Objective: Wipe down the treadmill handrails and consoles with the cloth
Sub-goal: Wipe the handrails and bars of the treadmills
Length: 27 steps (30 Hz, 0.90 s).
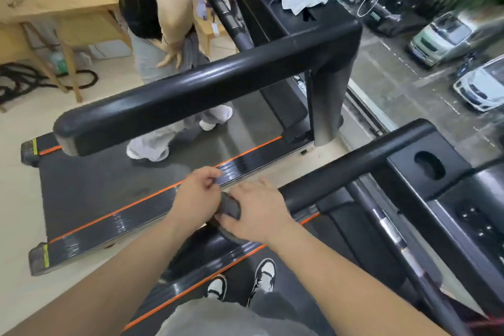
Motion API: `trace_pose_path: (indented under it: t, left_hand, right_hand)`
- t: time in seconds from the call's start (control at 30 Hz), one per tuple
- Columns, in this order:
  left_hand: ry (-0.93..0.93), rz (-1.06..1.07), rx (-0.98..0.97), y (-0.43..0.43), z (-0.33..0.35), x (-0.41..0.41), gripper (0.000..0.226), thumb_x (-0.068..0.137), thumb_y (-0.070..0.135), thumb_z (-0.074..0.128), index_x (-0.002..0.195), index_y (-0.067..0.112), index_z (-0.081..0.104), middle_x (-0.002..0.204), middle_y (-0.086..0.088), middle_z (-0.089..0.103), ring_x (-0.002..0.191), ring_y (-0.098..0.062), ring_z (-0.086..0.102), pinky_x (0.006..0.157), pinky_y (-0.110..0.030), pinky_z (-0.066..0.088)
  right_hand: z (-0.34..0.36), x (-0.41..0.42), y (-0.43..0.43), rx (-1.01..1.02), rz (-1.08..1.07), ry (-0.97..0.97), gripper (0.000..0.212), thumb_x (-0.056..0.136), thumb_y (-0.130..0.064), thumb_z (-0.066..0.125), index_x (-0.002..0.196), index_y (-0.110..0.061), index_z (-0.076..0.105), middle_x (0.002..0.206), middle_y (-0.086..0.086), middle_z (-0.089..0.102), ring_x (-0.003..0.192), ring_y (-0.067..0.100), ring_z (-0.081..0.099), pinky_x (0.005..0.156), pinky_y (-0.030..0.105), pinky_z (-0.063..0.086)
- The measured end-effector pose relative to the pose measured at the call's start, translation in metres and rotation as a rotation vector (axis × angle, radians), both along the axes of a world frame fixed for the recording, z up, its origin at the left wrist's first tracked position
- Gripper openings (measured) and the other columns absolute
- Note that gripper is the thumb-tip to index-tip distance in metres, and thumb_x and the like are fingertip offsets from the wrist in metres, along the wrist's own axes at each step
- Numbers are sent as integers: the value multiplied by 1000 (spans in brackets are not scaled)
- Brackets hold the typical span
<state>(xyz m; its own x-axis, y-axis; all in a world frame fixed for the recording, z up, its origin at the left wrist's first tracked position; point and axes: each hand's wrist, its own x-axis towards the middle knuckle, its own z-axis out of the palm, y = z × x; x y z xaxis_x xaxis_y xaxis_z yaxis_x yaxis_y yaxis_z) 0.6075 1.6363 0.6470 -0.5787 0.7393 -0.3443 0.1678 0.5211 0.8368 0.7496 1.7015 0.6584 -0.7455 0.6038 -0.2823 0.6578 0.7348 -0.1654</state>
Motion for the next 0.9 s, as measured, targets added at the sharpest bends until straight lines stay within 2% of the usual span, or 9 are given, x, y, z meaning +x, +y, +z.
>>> trace_pose_path:
  t: [0.13, 0.27, 0.33, 0.4, 0.5, 0.63, 0.77, 0.8, 0.9]
  left_hand:
    - [-13, -52, -12, 41, 7, 26, 38, 88, 0, 50, 92, 33, 67, 99, -1, 73, 91, -26, 69, 88, -42, 57]
    - [20, -159, 11, 82, 13, 72, 37, 88, 1, 53, 98, 35, 65, 109, 6, 68, 94, -21, 65, 98, -40, 54]
    - [68, -228, 28, 101, 16, 98, 34, 91, 3, 54, 108, 31, 66, 109, 10, 63, 92, -15, 60, 98, -34, 51]
    - [115, -270, 31, 118, 21, 120, 34, 94, 4, 55, 118, 26, 67, 112, 12, 59, 103, -11, 58, 99, -23, 43]
    - [156, -303, 48, 135, 25, 142, 35, 93, 5, 57, 121, 23, 67, 115, 13, 59, 105, -5, 53, 95, -14, 34]
    - [150, -306, 67, 147, 16, 158, 34, 91, 0, 58, 117, 21, 68, 114, 11, 62, 111, -10, 58, 99, -16, 36]
    - [136, -308, 57, 152, 10, 162, 37, 90, 1, 56, 106, 33, 65, 108, 17, 64, 108, -8, 60, 98, -18, 39]
    - [132, -302, 51, 152, 9, 162, 37, 91, 1, 56, 105, 34, 65, 108, 18, 64, 109, -8, 60, 100, -20, 40]
    - [131, -279, 58, 151, 6, 161, 38, 89, 2, 57, 107, 34, 67, 114, 15, 66, 114, -8, 62, 108, -29, 44]
  right_hand:
    - [-10, 65, 49, 92, -55, 221, 51, 86, -73, 49, 113, -31, 64, 103, -7, 65, 106, 24, 61, 111, 46, 34]
    - [-12, 138, 129, 370, -267, 268, 41, 95, -57, 53, 116, -24, 65, 106, -1, 64, 103, 28, 60, 108, 50, 35]
    - [-10, 170, 160, 442, -373, 259, 37, 97, -49, 58, 114, -18, 65, 106, 6, 63, 99, 33, 59, 98, 51, 43]
    - [-2, 199, 179, 442, -503, 279, 33, 97, -42, 62, 113, -14, 63, 107, 10, 60, 98, 36, 57, 84, 47, 48]
    - [10, 227, 179, 282, -774, 326, 34, 96, -40, 63, 117, -13, 58, 113, 11, 58, 107, 35, 53, 77, 43, 49]
    - [8, 223, 146, 57, -931, 380, 39, 96, -43, 62, 120, -13, 57, 116, 10, 65, 109, 33, 61, 82, 42, 51]
    - [4, 213, 137, -176, -1073, 372, 55, 100, -57, 49, 126, -9, 49, 118, 10, 67, 110, 35, 63, 75, 38, 44]
    - [2, 214, 143, -218, -1106, 351, 60, 101, -59, 44, 129, -7, 49, 123, 13, 66, 113, 36, 62, 79, 39, 44]
    - [1, 214, 170, -493, -1262, 310, 71, 104, -60, 31, 142, -3, 52, 141, 18, 59, 128, 38, 56, 105, 42, 43]
